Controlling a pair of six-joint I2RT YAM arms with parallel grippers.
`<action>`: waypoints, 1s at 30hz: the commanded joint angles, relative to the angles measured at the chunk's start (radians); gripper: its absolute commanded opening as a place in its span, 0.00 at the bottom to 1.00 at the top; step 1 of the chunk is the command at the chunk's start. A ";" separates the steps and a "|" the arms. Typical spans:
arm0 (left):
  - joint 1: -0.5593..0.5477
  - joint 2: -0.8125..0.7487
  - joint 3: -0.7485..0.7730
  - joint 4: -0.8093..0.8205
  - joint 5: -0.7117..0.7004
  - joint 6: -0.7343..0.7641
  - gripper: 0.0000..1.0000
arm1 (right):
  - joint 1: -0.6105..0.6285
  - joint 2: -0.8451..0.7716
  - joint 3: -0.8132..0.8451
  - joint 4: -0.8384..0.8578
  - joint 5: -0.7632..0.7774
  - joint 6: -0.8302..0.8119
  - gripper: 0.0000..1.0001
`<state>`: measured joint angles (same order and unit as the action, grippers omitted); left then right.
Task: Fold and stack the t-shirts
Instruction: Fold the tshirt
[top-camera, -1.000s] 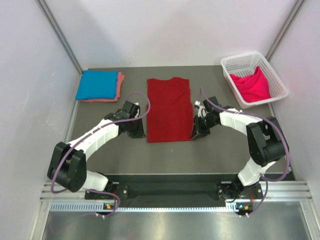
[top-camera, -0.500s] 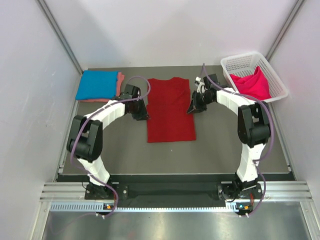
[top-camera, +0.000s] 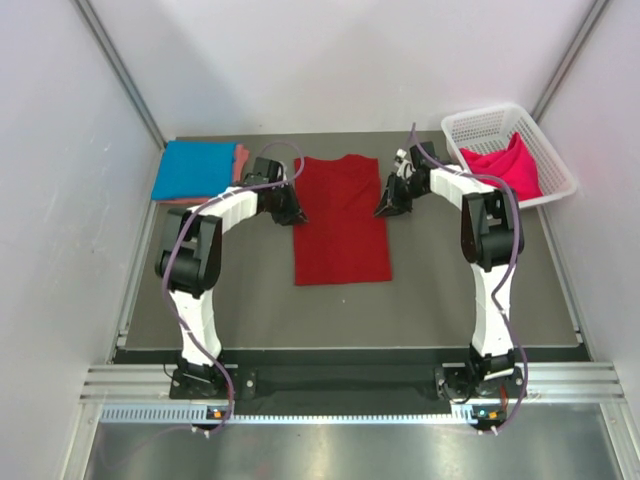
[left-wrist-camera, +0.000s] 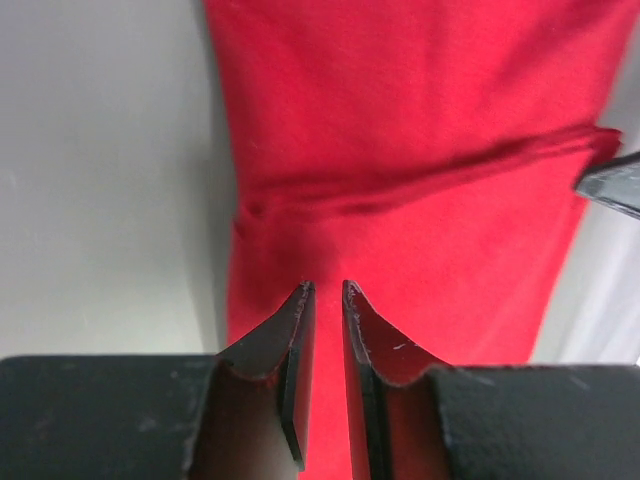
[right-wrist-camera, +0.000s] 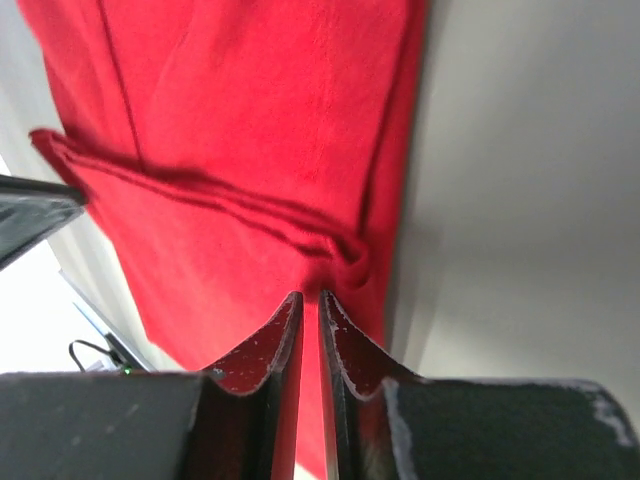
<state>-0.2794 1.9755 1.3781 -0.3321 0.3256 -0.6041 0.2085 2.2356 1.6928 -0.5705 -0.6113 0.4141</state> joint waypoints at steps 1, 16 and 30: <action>0.014 0.062 0.056 0.051 0.053 -0.008 0.22 | -0.017 0.048 0.077 0.000 -0.024 0.023 0.12; 0.017 -0.024 0.153 -0.149 -0.046 0.069 0.43 | -0.038 -0.153 0.082 -0.144 0.076 -0.058 0.44; -0.095 -0.512 -0.356 -0.188 -0.057 0.003 0.49 | -0.018 -0.629 -0.692 0.093 0.015 -0.048 0.60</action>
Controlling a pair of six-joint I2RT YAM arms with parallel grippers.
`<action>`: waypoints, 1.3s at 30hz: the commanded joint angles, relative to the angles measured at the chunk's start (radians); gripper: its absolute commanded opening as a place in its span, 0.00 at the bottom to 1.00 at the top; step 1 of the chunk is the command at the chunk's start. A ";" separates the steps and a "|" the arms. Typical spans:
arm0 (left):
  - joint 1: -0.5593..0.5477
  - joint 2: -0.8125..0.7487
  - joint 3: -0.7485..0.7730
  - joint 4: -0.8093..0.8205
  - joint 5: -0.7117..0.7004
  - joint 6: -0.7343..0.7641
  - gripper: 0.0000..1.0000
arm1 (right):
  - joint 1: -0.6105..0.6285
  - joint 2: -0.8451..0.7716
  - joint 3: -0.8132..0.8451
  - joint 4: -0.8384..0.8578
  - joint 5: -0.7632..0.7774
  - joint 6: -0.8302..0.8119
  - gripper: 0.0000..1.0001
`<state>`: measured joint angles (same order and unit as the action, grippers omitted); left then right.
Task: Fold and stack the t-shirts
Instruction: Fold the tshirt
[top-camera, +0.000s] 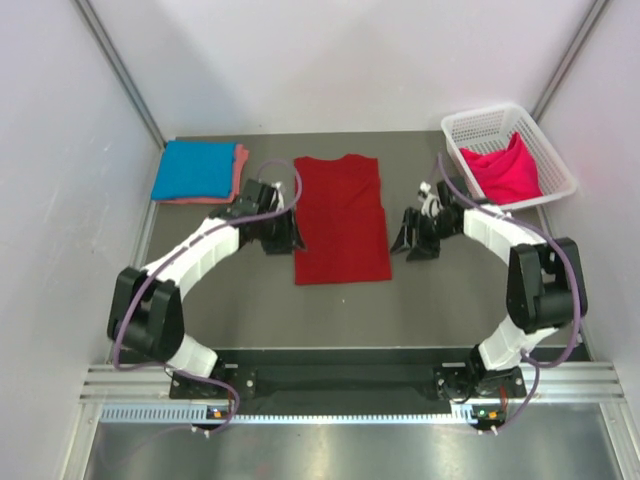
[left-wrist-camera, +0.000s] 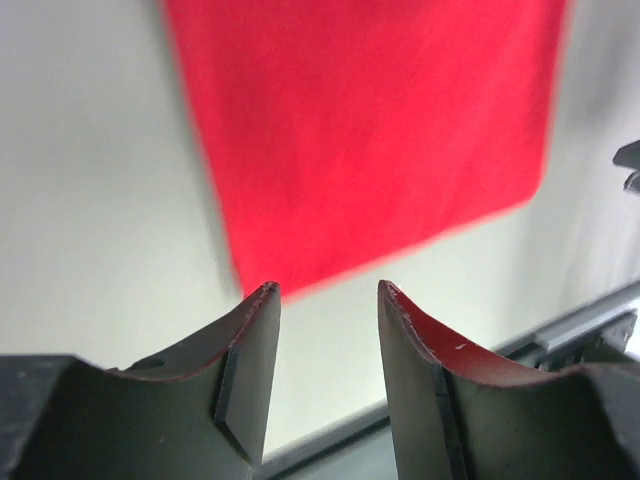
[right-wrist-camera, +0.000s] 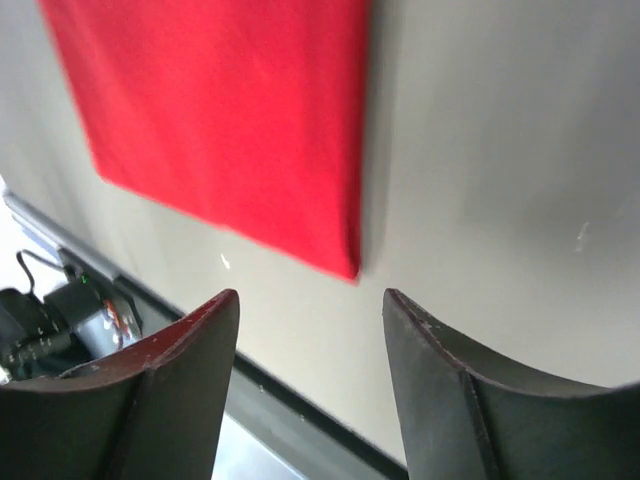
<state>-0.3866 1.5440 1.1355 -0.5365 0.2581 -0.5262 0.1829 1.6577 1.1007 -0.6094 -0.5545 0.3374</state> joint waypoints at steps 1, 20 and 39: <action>0.014 -0.126 -0.185 0.032 0.012 -0.096 0.48 | 0.006 -0.071 -0.157 0.161 -0.047 0.050 0.60; -0.190 -0.262 -0.310 0.083 -0.300 0.063 0.44 | 0.125 -0.162 -0.216 0.126 0.179 -0.094 0.59; -0.046 -0.099 -0.333 0.191 0.015 -0.414 0.52 | 0.113 -0.050 -0.343 0.411 0.008 0.271 0.51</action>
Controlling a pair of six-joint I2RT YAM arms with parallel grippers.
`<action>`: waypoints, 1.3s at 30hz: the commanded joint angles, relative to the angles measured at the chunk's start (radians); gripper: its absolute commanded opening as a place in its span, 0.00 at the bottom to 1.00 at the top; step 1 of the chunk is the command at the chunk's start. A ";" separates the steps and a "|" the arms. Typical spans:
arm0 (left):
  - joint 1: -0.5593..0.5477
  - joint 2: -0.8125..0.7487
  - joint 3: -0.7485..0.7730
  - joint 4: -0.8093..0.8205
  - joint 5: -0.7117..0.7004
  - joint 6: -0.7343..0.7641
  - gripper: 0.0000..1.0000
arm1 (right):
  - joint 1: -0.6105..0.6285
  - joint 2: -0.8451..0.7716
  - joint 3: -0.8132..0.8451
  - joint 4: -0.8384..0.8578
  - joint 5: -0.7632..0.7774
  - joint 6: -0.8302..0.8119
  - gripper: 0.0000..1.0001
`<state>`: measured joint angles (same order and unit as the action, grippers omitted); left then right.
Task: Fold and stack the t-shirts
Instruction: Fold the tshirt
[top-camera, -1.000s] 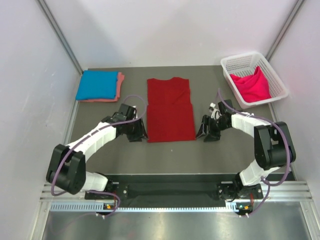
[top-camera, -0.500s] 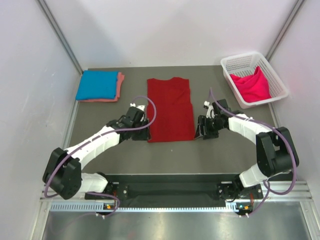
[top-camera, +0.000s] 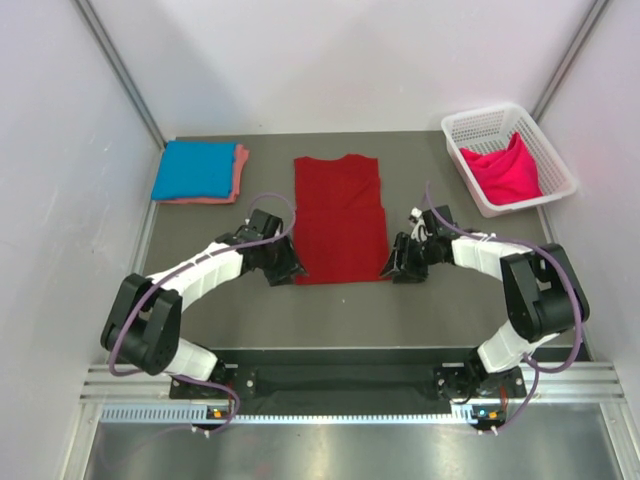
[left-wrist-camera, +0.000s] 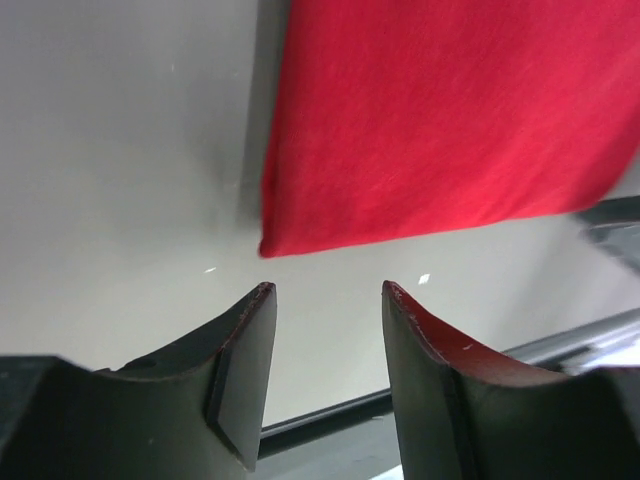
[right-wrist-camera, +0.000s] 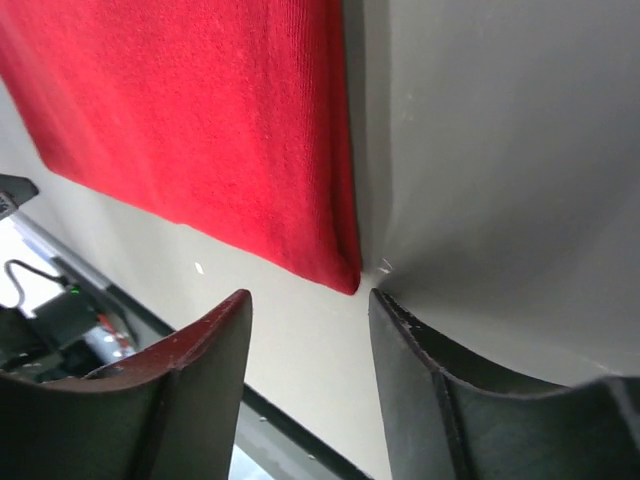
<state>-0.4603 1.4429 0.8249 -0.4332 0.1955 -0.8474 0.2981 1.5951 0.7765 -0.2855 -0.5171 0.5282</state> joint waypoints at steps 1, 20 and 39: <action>0.038 0.014 -0.026 0.097 0.093 -0.105 0.52 | -0.007 0.014 -0.026 0.094 -0.031 0.085 0.50; 0.051 0.139 -0.026 0.071 0.029 -0.265 0.52 | -0.096 -0.058 -0.075 0.052 -0.038 0.007 0.48; 0.089 0.171 -0.066 0.109 -0.028 -0.274 0.22 | -0.088 -0.040 -0.074 0.071 -0.063 0.033 0.48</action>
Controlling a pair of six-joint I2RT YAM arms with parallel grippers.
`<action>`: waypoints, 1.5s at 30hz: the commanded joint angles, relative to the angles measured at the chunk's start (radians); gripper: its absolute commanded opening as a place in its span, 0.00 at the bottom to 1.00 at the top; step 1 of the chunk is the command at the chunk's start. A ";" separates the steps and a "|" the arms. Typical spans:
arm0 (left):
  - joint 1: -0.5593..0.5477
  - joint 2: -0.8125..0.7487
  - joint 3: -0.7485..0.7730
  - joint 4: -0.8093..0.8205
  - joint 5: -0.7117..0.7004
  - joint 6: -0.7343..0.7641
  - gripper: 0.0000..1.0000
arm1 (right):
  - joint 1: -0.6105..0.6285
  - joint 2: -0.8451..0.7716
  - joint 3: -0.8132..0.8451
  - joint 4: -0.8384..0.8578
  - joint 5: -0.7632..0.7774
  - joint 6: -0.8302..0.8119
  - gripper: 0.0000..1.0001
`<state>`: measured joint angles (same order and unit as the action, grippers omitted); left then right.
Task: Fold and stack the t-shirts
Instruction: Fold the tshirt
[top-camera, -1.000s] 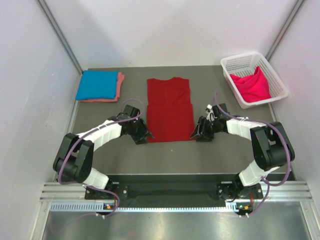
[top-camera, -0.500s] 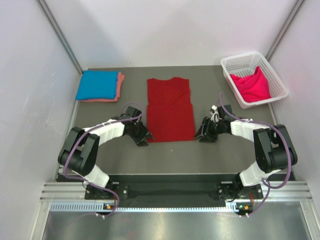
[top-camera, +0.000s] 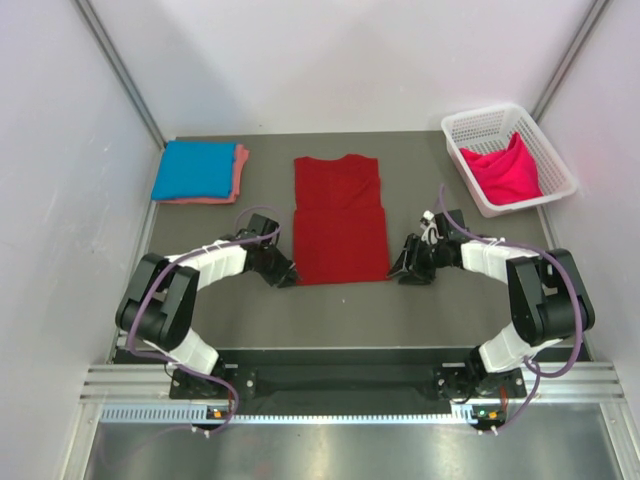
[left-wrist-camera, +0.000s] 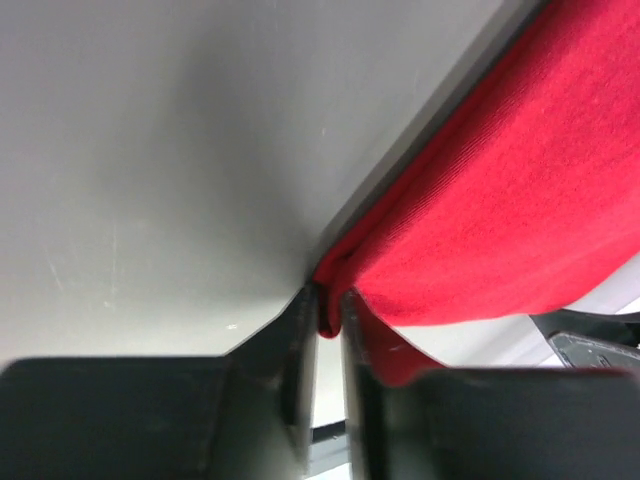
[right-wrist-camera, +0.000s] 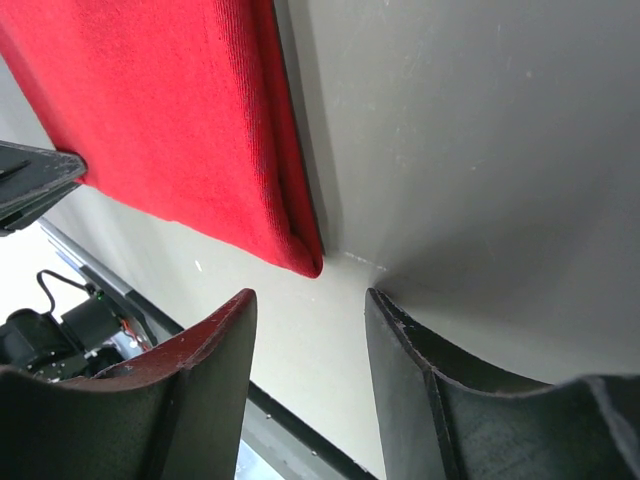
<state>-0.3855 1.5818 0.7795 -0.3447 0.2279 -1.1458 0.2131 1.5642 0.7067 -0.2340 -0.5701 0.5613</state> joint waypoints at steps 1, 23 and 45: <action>0.014 0.032 -0.020 0.024 -0.050 0.029 0.17 | 0.000 -0.009 -0.010 0.031 -0.020 0.011 0.48; 0.002 -0.171 -0.097 0.000 0.064 -0.017 0.00 | -0.001 -0.013 -0.233 0.343 -0.040 0.310 0.51; -0.006 -0.194 -0.123 0.004 0.071 -0.015 0.00 | -0.015 0.076 -0.216 0.332 0.113 0.367 0.45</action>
<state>-0.3866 1.4090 0.6689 -0.3222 0.2817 -1.1606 0.2127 1.5784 0.4892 0.1833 -0.6724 0.9909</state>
